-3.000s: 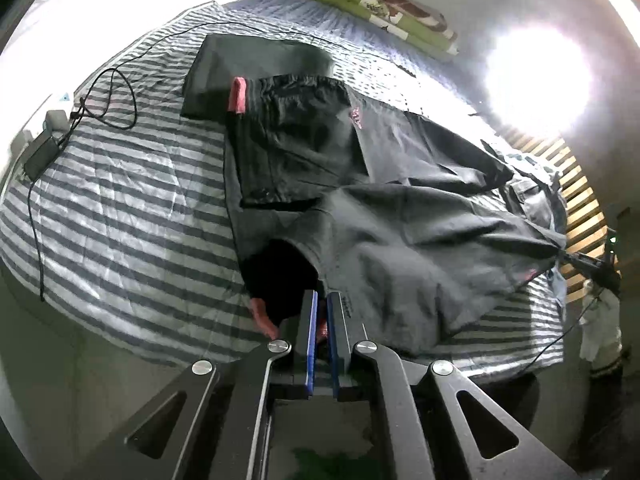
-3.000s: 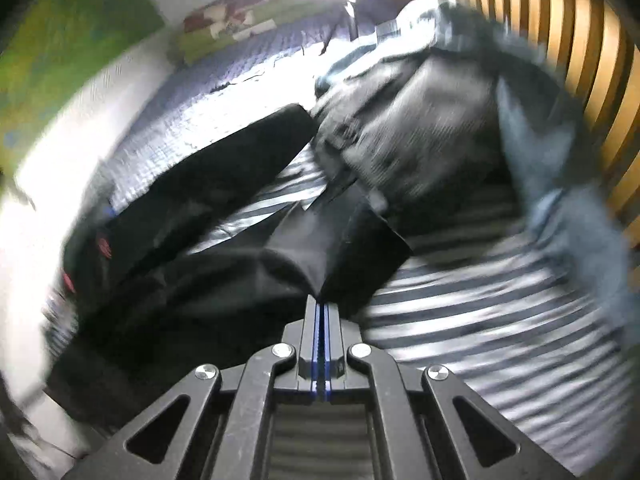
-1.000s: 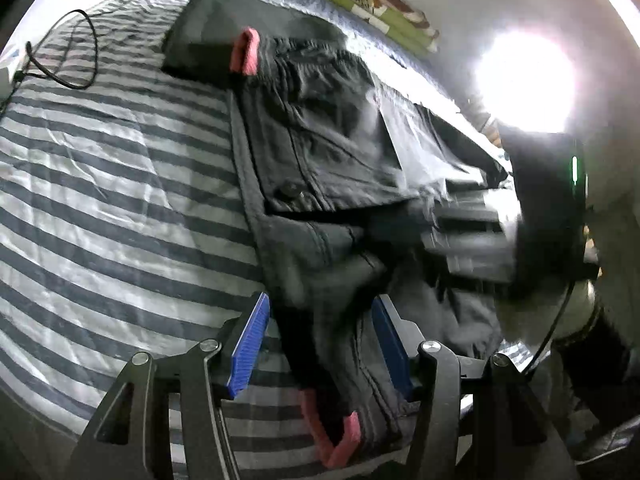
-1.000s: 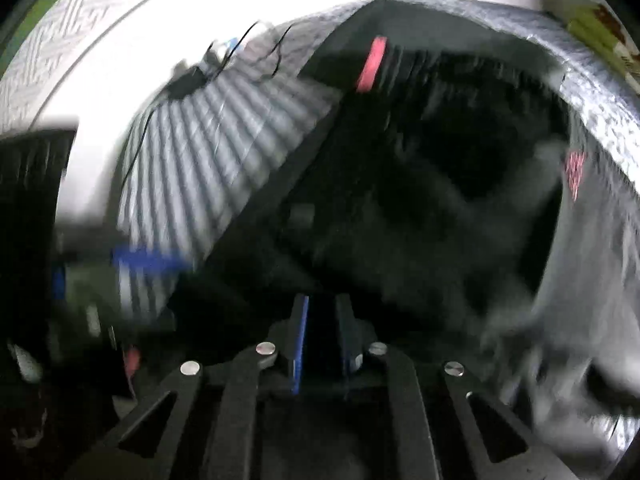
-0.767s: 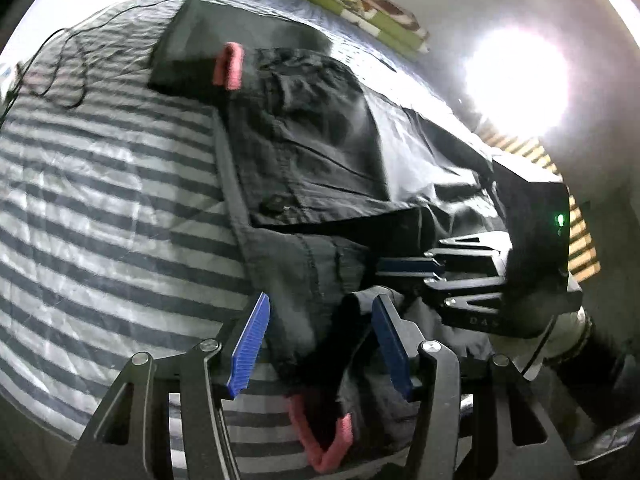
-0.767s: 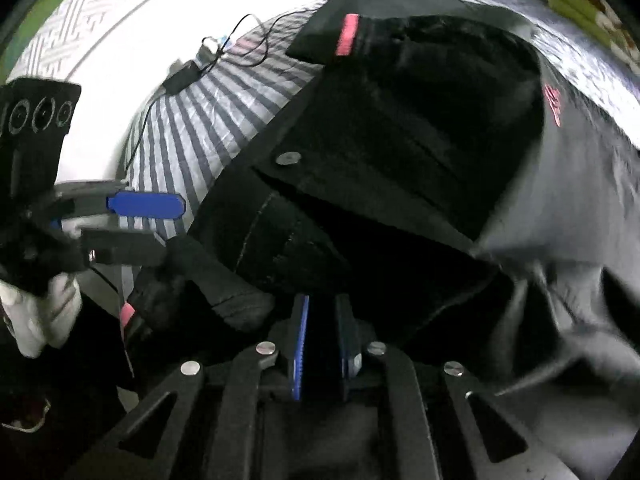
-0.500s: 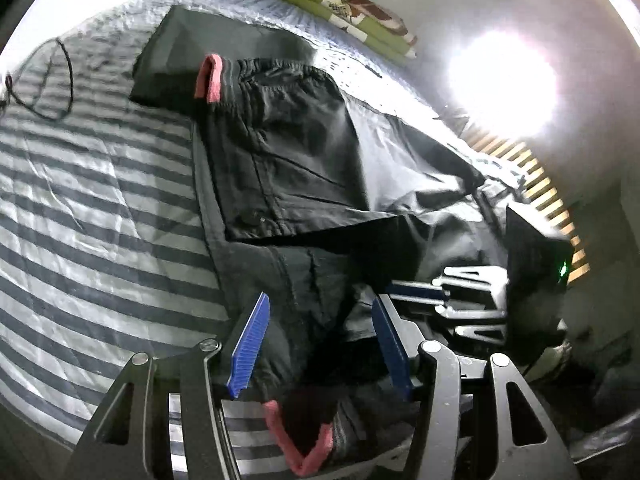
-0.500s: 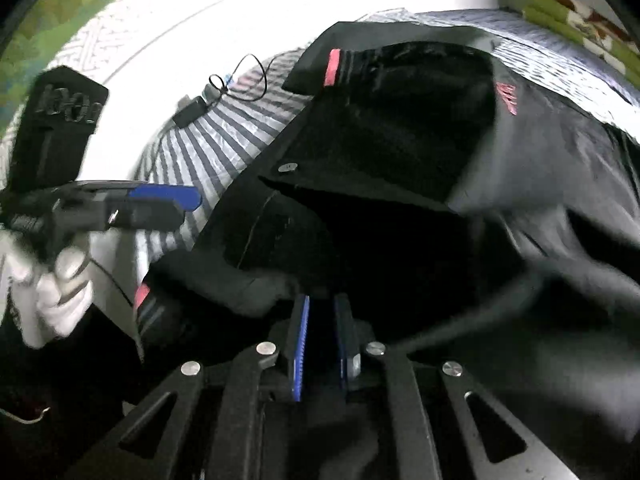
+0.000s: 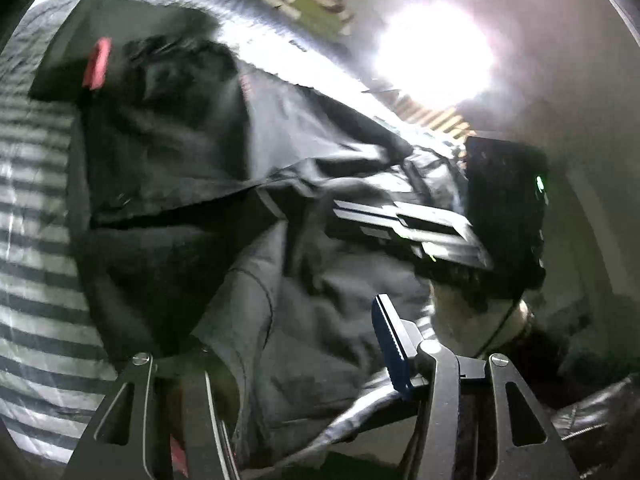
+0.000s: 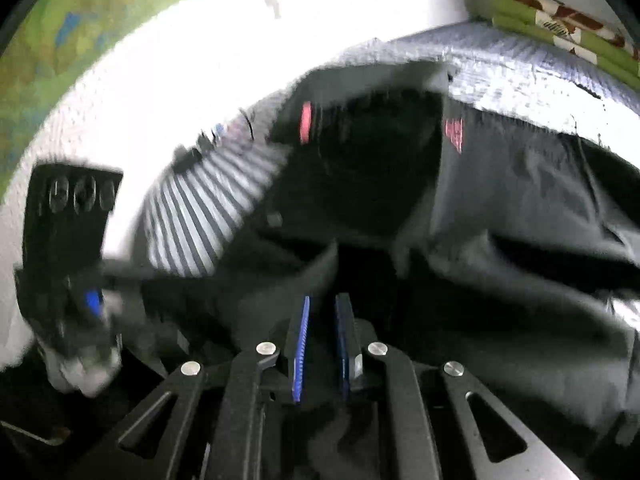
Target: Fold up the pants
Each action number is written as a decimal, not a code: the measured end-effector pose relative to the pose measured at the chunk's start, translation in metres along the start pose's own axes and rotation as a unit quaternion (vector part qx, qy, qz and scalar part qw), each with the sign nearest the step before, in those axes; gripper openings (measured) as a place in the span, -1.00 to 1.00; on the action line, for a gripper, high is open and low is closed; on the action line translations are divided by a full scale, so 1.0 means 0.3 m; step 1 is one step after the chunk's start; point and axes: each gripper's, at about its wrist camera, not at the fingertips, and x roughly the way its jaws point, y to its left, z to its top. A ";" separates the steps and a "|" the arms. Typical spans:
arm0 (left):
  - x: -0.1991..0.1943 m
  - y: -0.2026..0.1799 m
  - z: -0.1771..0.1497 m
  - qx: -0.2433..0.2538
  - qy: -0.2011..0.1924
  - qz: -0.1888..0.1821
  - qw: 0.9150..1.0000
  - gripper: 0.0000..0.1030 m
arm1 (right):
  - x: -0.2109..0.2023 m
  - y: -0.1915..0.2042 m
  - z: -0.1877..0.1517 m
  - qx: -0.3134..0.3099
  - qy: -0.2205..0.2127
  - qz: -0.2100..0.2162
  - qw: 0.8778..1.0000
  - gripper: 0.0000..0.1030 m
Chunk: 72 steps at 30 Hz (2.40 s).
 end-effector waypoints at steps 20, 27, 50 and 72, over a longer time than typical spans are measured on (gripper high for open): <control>0.012 0.082 -0.004 -0.063 -0.009 0.095 0.993 0.12 | 0.076 -0.010 -0.253 0.001 0.143 -0.038 0.989 -0.76; 0.030 0.120 0.029 -0.091 -0.036 0.140 0.985 -0.88 | 0.095 0.077 -0.269 -0.063 0.155 -0.054 0.985 -0.76; -0.001 0.204 -0.033 -0.075 -0.009 0.232 0.970 -0.55 | 0.099 0.075 -0.255 -0.053 0.161 -0.029 0.985 -0.76; -0.097 0.242 0.107 -0.106 -0.069 0.175 0.976 -0.24 | 0.271 0.428 -0.204 -0.123 0.136 0.049 0.982 -0.37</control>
